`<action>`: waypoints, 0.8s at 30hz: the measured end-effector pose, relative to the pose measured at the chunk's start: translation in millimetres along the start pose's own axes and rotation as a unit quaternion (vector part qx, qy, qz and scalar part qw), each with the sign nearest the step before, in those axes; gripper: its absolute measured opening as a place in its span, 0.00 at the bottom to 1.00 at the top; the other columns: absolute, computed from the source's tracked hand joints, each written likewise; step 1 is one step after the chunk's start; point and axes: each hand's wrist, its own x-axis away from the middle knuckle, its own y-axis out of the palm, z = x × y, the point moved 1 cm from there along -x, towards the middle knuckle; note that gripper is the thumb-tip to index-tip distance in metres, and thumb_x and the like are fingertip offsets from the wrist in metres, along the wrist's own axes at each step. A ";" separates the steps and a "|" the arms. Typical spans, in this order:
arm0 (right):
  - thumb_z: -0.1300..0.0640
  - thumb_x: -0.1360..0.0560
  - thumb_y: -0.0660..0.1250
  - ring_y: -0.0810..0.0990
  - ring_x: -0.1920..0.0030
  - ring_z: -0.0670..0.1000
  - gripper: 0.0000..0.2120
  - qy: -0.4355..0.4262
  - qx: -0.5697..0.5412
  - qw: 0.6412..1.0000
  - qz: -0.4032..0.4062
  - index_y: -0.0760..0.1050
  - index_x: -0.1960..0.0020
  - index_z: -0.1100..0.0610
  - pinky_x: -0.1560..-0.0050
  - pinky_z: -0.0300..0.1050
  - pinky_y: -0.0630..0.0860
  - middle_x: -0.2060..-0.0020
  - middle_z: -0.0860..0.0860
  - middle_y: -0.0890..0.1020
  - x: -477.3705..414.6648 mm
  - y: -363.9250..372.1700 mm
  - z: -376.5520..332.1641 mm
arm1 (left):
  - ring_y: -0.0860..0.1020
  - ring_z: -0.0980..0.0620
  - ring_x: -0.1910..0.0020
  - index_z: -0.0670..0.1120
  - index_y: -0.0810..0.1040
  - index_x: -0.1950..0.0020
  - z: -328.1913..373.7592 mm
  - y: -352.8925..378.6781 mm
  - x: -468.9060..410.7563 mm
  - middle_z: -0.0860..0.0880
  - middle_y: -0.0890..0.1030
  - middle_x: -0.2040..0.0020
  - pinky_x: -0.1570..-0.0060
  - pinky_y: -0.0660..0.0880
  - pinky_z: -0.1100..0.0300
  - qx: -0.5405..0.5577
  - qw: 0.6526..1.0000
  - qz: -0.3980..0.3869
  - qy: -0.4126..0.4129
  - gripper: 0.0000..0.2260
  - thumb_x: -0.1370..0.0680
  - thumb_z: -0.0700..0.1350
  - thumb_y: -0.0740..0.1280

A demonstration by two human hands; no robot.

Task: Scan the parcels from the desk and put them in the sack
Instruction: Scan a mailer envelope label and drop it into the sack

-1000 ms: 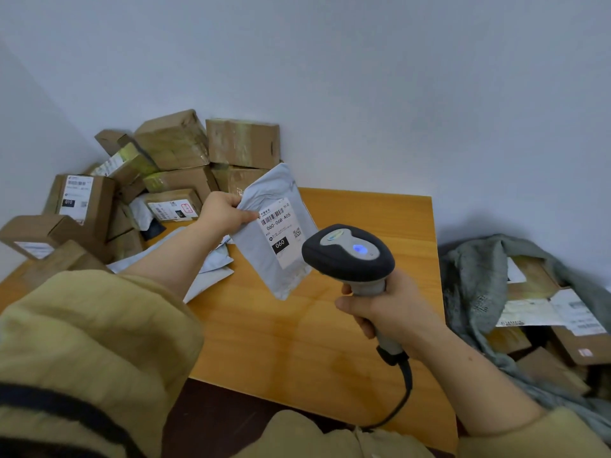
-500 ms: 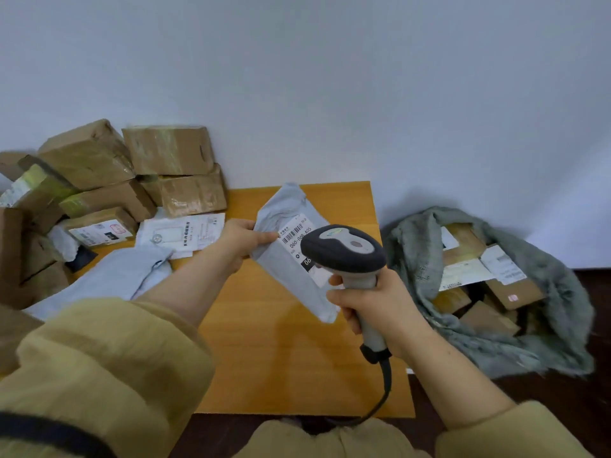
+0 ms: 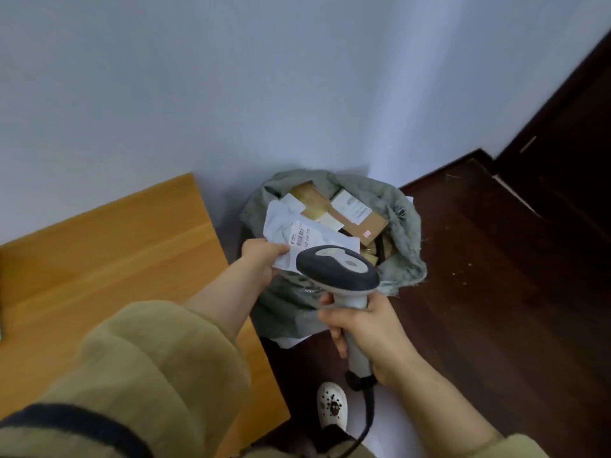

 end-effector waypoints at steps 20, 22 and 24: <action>0.67 0.27 0.69 0.70 0.78 0.51 0.03 0.099 0.029 0.978 -0.182 0.76 0.57 0.63 0.75 0.41 0.69 0.75 0.53 0.73 -32.1 145.8 -5.6 | 0.73 0.46 0.40 0.39 0.67 0.29 -17.3 -174.3 11.0 0.42 0.74 0.38 0.40 0.68 0.56 -0.110 0.975 0.171 0.083 0.22 0.22 0.40 0.67; 0.66 0.27 0.69 0.70 0.78 0.50 0.02 0.109 0.054 0.967 -0.222 0.76 0.56 0.63 0.75 0.41 0.70 0.75 0.53 0.73 -26.2 183.8 -1.8 | 0.73 0.44 0.38 0.42 0.68 0.29 -32.7 -226.2 17.3 0.43 0.73 0.35 0.40 0.70 0.54 -0.129 0.964 0.220 0.070 0.22 0.22 0.42 0.66; 0.66 0.27 0.70 0.70 0.78 0.51 0.03 0.117 0.080 0.957 -0.253 0.76 0.55 0.63 0.76 0.41 0.70 0.74 0.54 0.74 -18.8 221.0 2.4 | 0.74 0.44 0.38 0.43 0.68 0.29 -50.6 -276.8 23.4 0.44 0.73 0.33 0.42 0.71 0.54 -0.133 0.953 0.267 0.055 0.20 0.21 0.42 0.65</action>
